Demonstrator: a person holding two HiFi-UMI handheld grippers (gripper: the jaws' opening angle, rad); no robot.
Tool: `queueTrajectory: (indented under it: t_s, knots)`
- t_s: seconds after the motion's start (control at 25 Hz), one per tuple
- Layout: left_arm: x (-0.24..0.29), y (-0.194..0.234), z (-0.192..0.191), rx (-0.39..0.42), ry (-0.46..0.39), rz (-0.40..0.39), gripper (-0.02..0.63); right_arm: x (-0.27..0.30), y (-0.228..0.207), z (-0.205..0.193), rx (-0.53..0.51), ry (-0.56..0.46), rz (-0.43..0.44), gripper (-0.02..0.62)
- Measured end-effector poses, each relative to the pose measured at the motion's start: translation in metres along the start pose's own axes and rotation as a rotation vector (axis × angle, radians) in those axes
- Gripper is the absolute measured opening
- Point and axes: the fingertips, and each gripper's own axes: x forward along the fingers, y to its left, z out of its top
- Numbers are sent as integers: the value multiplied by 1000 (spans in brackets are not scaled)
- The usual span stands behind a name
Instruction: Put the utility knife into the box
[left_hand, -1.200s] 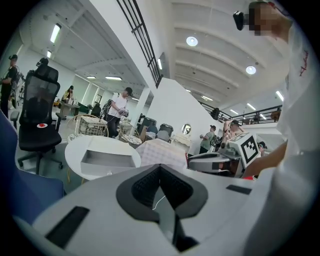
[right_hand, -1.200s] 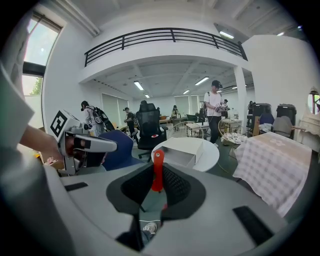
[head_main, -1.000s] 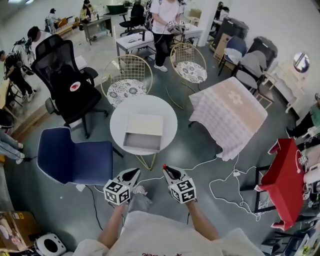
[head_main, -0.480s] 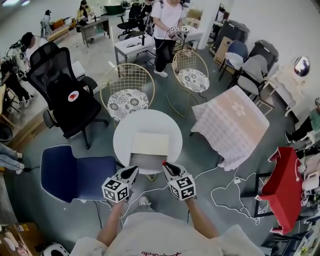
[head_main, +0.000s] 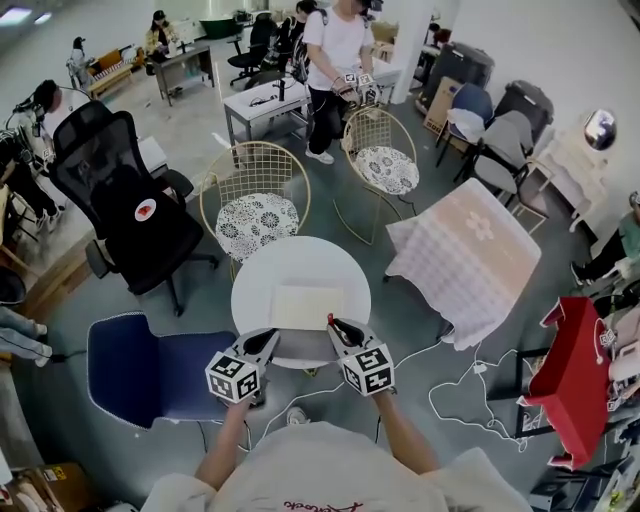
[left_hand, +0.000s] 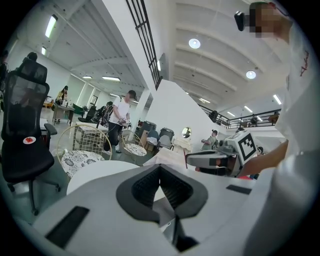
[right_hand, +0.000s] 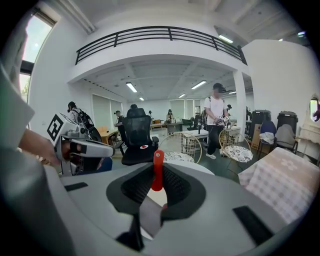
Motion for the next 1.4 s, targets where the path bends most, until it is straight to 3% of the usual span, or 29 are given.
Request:
queueTrajectory:
  t_s: [0.44,0.92,1.4]
  knots:
    - [6,5,1,14,3,15,11,9,-2,-1,1,-10,23,63]
    - [16,-9,6,-2,-29,103,11,6,-20,7,-33,-14,105,63]
    - [18,-12,-1,-30,-26,138,11,6,-22,-12,-32,38,148,63]
